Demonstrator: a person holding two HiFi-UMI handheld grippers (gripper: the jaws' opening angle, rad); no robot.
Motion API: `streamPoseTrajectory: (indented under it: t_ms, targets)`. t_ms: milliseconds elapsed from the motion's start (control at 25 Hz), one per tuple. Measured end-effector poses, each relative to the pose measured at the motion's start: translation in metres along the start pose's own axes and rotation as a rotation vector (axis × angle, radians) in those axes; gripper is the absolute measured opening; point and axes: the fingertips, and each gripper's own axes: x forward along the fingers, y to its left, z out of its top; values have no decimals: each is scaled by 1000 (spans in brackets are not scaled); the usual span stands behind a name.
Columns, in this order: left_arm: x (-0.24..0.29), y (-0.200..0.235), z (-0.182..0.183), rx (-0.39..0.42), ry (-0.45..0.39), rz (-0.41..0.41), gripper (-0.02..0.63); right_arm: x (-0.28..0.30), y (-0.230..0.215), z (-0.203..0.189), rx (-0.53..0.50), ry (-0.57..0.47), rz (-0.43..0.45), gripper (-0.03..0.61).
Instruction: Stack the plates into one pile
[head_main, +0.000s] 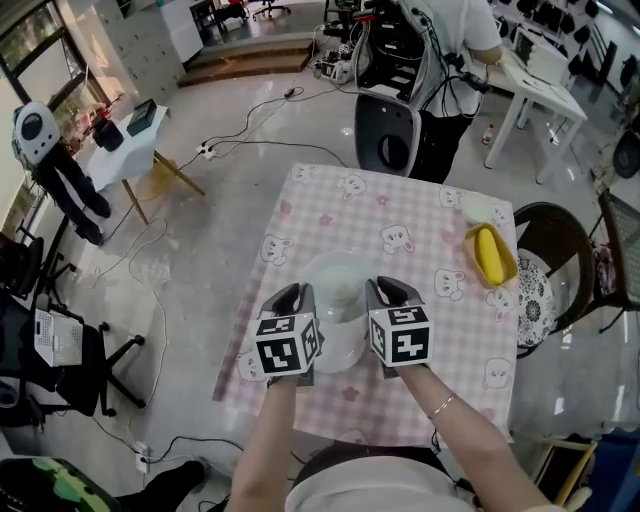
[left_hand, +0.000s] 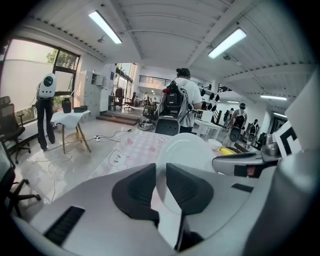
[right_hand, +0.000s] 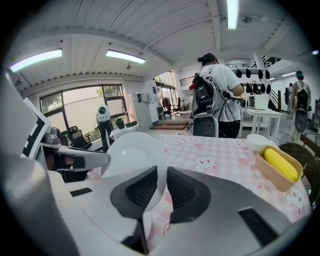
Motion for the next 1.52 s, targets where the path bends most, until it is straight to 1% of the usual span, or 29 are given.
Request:
streamPoseTrajectory:
  t_ms: [120,280,640,1000,1320,1520]
  targets:
    - [-25,9,-14,-18,8,11,81,-12,22,-13,-9,20,18,66]
    - [-46,12,-37,-39,29,23,81,-27,37,-32,-20,49,38,66]
    - [-69,24,-77,-68,98,20,81,-38,62,-70,-15,133,47,64]
    - [-52,25,-105,-88,176,22,81,-24,53,-98,-17,212,41,66]
    - [-33,29,-117,-110,225,22,83,-8,46,-109,-30,250,42,71]
    - [-27,34,-130,-119,251,27,83,0,48,-121,-48,274,34,71]
